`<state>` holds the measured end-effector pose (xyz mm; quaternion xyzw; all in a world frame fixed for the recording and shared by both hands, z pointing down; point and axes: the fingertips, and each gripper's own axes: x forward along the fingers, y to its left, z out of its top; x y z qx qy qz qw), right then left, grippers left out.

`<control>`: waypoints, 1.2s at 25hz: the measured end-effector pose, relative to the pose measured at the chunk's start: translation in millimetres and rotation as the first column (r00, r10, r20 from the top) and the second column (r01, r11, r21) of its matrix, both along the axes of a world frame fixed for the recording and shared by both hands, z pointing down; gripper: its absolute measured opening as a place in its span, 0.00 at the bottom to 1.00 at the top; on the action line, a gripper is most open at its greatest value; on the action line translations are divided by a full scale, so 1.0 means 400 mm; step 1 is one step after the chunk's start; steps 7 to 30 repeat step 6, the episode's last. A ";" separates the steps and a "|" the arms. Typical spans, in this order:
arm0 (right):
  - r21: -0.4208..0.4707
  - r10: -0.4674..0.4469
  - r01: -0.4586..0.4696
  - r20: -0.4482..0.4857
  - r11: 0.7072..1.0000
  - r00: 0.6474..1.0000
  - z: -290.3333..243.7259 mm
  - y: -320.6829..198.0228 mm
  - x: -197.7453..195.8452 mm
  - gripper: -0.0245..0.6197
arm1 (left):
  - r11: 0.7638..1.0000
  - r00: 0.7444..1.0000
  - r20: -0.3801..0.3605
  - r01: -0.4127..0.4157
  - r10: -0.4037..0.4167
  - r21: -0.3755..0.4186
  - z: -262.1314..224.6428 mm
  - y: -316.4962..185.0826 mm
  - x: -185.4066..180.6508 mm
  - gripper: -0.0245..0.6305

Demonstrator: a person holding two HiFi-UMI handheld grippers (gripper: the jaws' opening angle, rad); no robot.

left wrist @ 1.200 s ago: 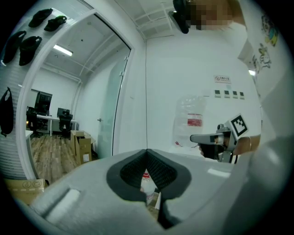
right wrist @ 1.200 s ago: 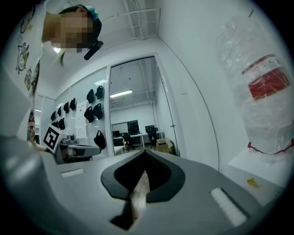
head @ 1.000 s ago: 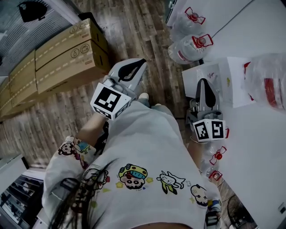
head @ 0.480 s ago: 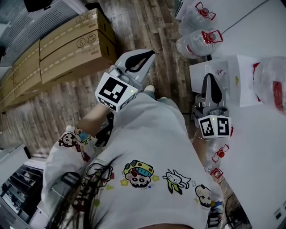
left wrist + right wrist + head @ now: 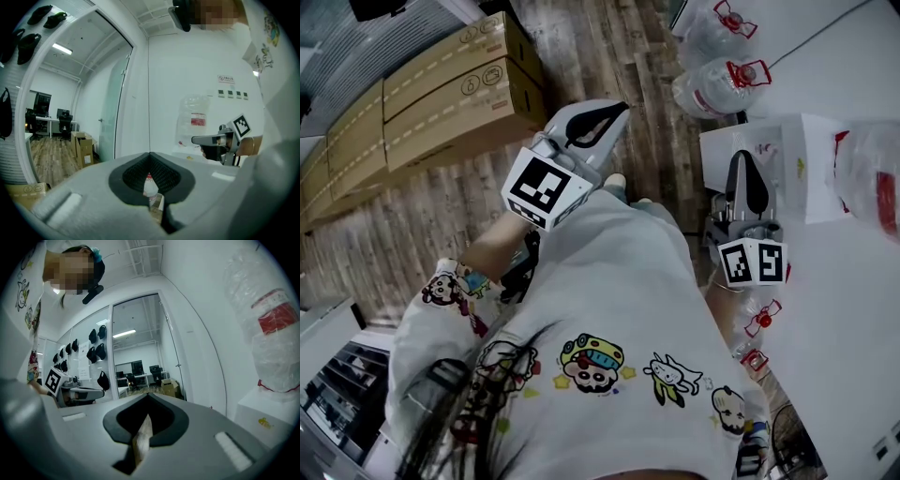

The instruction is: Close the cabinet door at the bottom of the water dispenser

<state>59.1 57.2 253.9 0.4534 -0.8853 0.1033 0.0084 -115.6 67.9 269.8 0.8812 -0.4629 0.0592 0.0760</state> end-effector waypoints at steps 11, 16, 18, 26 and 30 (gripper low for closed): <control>-0.003 -0.009 0.009 0.004 1.000 1.000 0.013 0.003 -0.004 0.05 | 1.000 1.000 0.006 -0.001 0.001 -0.005 0.012 0.004 0.009 0.04; -0.003 -0.009 0.009 0.004 1.000 1.000 0.013 0.003 -0.004 0.05 | 1.000 1.000 0.006 -0.001 0.001 -0.005 0.012 0.004 0.009 0.04; -0.003 -0.009 0.009 0.004 1.000 1.000 0.013 0.003 -0.004 0.05 | 1.000 1.000 0.006 -0.001 0.001 -0.005 0.012 0.004 0.009 0.04; -0.003 -0.009 0.009 0.004 1.000 1.000 0.013 0.003 -0.004 0.05 | 1.000 1.000 0.006 -0.001 0.001 -0.005 0.012 0.004 0.009 0.04; -0.003 -0.009 0.009 0.004 1.000 1.000 0.013 0.003 -0.004 0.05 | 1.000 1.000 0.006 -0.001 0.001 -0.005 0.012 0.004 0.009 0.04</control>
